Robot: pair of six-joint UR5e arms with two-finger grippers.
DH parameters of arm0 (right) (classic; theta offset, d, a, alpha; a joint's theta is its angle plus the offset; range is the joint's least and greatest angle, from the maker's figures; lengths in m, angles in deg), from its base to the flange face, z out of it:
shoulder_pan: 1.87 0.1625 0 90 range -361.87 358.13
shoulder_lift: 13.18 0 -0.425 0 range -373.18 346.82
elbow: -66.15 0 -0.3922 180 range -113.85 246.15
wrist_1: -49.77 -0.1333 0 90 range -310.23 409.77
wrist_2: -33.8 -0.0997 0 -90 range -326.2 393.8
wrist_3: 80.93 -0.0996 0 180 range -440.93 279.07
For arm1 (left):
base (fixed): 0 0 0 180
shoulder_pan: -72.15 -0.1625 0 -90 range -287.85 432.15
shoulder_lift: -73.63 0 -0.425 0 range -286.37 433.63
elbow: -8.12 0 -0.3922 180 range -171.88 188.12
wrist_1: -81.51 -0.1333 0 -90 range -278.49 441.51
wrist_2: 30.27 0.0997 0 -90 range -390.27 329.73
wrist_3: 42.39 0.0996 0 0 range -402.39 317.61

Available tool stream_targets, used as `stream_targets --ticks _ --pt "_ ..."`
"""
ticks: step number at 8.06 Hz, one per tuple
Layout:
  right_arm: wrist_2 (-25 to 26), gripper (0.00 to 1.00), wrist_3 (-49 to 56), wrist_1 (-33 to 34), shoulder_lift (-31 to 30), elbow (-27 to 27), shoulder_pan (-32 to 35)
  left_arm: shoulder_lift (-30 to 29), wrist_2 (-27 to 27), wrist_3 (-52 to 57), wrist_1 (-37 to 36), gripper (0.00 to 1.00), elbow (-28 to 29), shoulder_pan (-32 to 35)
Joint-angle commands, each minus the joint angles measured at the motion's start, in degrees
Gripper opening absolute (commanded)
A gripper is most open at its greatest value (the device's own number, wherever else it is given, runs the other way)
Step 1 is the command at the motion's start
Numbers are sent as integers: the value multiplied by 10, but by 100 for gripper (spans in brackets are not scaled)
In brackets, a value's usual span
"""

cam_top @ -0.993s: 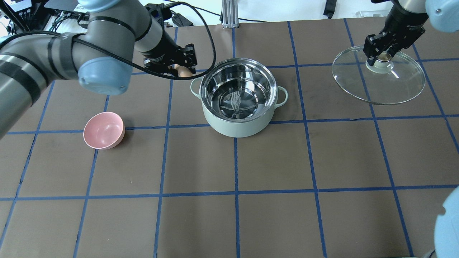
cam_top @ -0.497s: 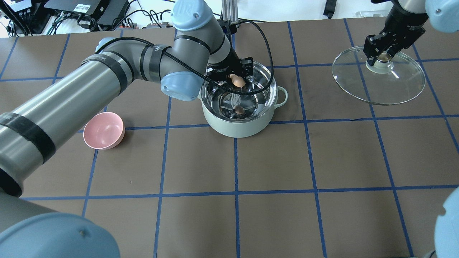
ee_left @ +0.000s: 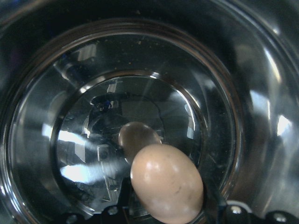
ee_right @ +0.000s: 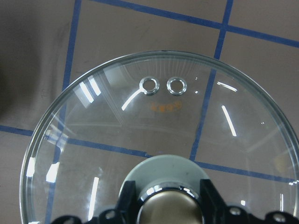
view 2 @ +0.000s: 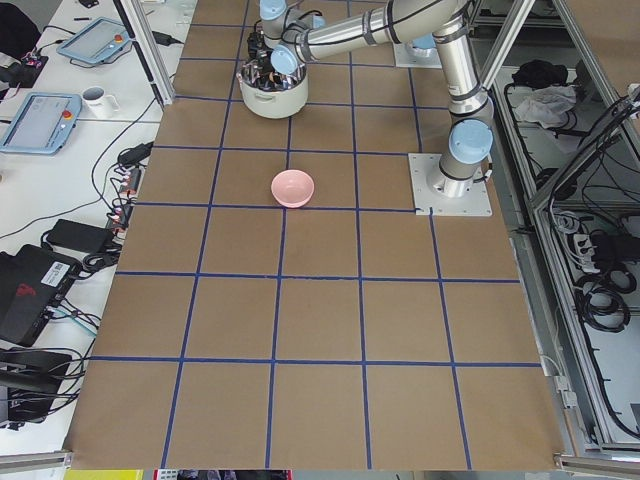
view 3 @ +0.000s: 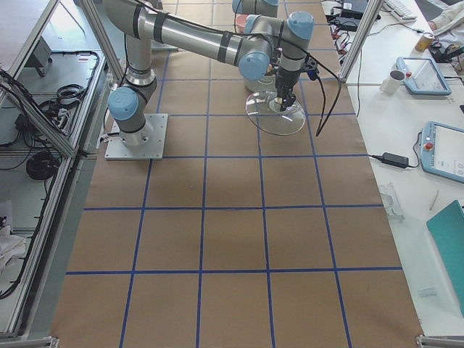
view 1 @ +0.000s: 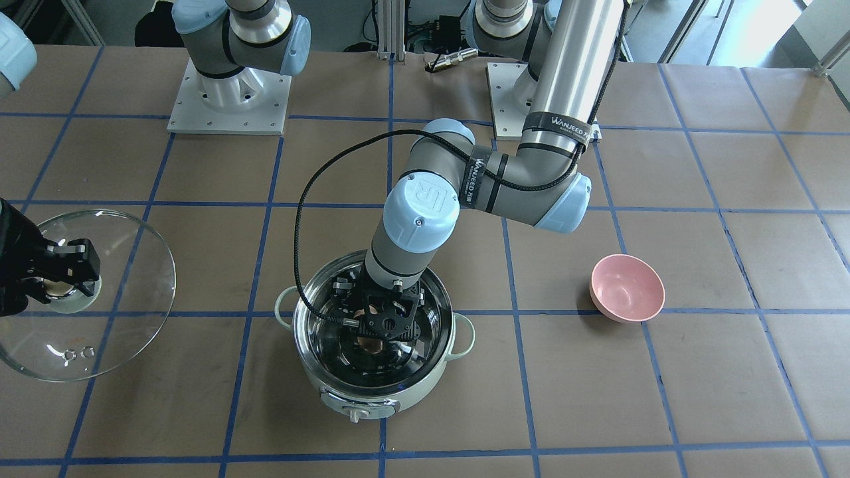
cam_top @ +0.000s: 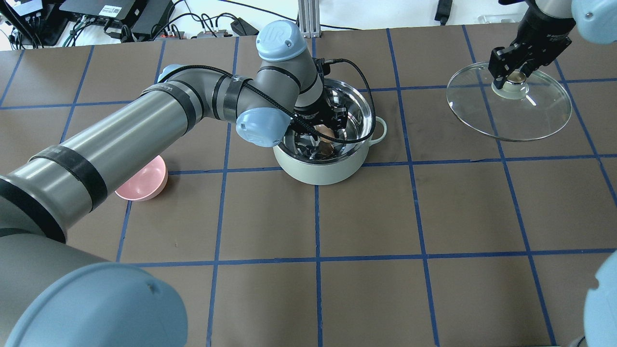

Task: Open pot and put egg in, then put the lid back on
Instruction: 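Lower the egg into the pot and open the left gripper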

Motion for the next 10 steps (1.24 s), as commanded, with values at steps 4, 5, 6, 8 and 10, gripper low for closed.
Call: stream_targets --ticks 4,5,6,8,10 --pt "-1 0 -4 0 -1 0 0 -14 20 -10 3 55 0 6" --pt "-1 0 -6 0 -1 0 0 -12 20 -9 3 80 0 6" --pt "-1 0 -10 0 -4 -2 0 -11 20 -15 3 91 0 9" --pt "-2 0 -19 0 -10 -4 2 1 20 -27 4 100 1 14" --pt "-1 0 -57 -3 -21 -12 10 53 21 -29 63 100 1 17"
